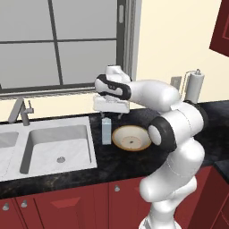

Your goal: Gather the eggs and milk located in the vicinity of the sink area and place them right next to the bowl.

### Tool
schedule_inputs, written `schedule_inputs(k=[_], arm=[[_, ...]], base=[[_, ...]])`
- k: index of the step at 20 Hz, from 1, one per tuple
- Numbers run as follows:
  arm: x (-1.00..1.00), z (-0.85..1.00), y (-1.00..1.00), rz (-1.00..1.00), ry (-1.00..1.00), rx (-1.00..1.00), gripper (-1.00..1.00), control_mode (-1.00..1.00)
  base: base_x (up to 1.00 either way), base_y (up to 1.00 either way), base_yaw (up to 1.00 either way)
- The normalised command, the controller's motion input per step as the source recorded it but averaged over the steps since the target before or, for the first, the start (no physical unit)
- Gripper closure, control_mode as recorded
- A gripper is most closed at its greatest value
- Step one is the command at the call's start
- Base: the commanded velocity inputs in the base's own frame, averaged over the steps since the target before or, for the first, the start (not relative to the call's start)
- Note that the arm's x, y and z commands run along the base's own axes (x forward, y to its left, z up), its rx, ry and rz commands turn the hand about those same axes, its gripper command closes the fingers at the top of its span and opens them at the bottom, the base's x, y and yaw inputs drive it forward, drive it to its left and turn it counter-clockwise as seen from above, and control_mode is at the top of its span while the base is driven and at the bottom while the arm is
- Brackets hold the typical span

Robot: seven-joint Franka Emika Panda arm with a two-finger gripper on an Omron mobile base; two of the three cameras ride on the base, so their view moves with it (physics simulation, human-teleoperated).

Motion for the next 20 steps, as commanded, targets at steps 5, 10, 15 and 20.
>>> schedule_inputs(k=[5, 10, 15, 20], arm=[[-0.99, 0.00, -0.05, 0.00, 0.00, -0.03, -1.00, -1.00], [-0.97, 0.00, -0.23, 0.00, 0.00, -0.09, -1.00, -1.00], [-0.75, -0.01, -0.47, 0.00, 0.00, -0.02, -1.00, -1.00], [-0.48, 0.00, -0.72, 0.00, 0.00, -0.01, -1.00, -1.00]], base=[[0.00, 0.00, 0.00], [0.00, 0.00, 0.00], [0.00, 0.00, 0.00], [0.00, 0.00, 0.00]])
